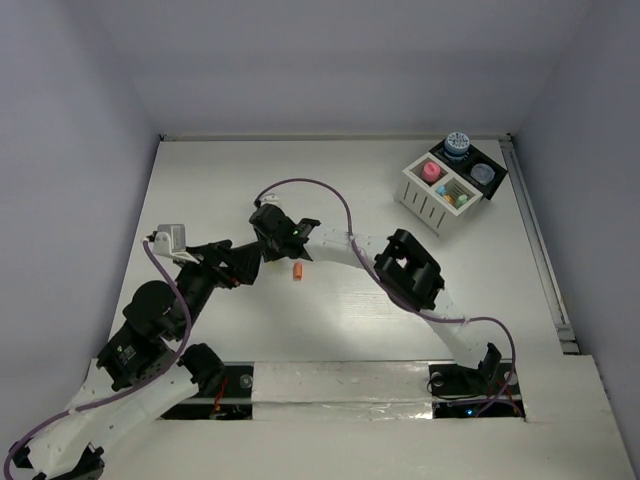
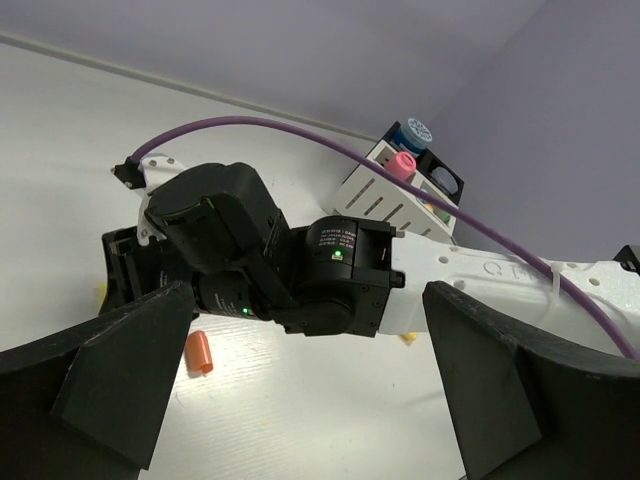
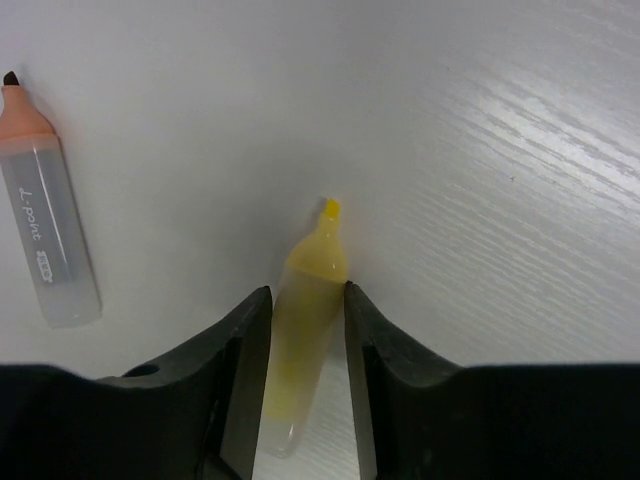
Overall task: Sort the stationery into containers
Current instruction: Pick up the pen from the center of the board.
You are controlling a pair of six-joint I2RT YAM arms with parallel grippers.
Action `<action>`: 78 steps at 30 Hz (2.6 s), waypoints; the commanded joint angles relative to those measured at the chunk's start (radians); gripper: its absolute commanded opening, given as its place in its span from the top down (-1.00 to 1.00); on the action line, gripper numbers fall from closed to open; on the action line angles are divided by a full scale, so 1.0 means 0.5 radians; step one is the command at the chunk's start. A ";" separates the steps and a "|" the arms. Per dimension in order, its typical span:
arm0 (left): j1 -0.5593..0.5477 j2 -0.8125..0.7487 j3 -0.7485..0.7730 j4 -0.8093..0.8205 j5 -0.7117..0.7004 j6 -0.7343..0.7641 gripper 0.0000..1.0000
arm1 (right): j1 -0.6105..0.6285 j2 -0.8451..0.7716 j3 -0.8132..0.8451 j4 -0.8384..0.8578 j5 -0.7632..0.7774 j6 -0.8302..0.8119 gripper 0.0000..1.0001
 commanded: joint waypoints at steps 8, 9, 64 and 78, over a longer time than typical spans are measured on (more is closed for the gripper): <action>-0.007 -0.016 -0.076 0.030 0.000 -0.113 -0.98 | 0.019 -0.133 -0.230 0.277 0.065 0.044 0.89; -0.007 -0.013 -0.088 0.020 0.006 -0.134 -0.98 | 0.019 -0.261 -0.304 0.496 0.041 0.038 0.90; 0.072 1.052 -0.333 1.275 0.512 -0.282 1.00 | -0.214 -1.857 -1.762 1.229 -0.337 0.234 0.74; 0.072 0.960 -0.527 1.342 0.675 -0.012 1.00 | -0.530 -2.633 -2.365 0.420 -0.009 0.304 -0.20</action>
